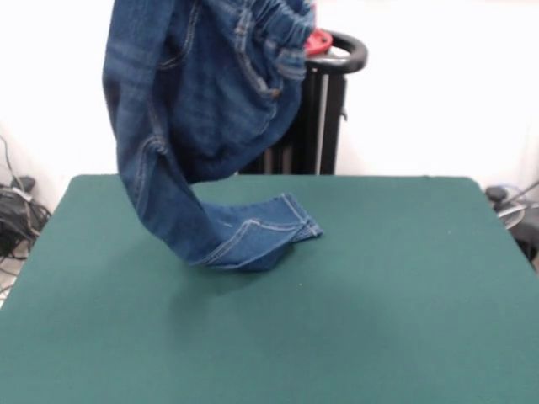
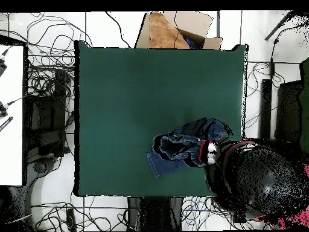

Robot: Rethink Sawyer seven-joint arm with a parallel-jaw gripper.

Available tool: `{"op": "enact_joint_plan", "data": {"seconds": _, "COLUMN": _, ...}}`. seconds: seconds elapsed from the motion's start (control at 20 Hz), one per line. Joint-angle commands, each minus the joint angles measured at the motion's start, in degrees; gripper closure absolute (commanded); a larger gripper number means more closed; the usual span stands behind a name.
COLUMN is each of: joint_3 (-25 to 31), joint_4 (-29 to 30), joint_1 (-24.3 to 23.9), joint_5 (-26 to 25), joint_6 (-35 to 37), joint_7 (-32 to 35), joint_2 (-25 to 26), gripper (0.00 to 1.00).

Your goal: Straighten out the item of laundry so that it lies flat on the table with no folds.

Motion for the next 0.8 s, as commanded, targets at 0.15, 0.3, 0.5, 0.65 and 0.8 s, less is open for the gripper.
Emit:
{"op": "enact_joint_plan", "data": {"seconds": 0.15, "joint_3": 0.9, "joint_4": -14.7, "joint_1": 5.0, "joint_5": 2.7, "joint_6": 11.8, "joint_7": 16.0, "joint_2": 3.9, "gripper": 1.0}}
{"op": "enact_joint_plan", "data": {"seconds": 0.3, "joint_3": 0.3, "joint_4": -18.6, "joint_1": 6.1, "joint_5": 3.7, "joint_6": 12.4, "joint_7": 18.2, "joint_2": 6.3, "gripper": 1.0}}
{"op": "enact_joint_plan", "data": {"seconds": 0.5, "joint_3": -1.0, "joint_4": -20.5, "joint_1": 8.5, "joint_5": 5.4, "joint_6": 8.0, "joint_7": 21.5, "joint_2": 10.3, "gripper": 1.0}}
{"op": "enact_joint_plan", "data": {"seconds": 0.65, "joint_3": -1.7, "joint_4": -23.7, "joint_1": 11.2, "joint_5": 5.9, "joint_6": 6.3, "joint_7": 26.0, "joint_2": 13.7, "gripper": 1.0}}
{"op": "enact_joint_plan", "data": {"seconds": 0.8, "joint_3": -2.5, "joint_4": -28.3, "joint_1": 13.6, "joint_5": 5.9, "joint_6": 8.7, "joint_7": 30.5, "joint_2": 15.3, "gripper": 1.0}}
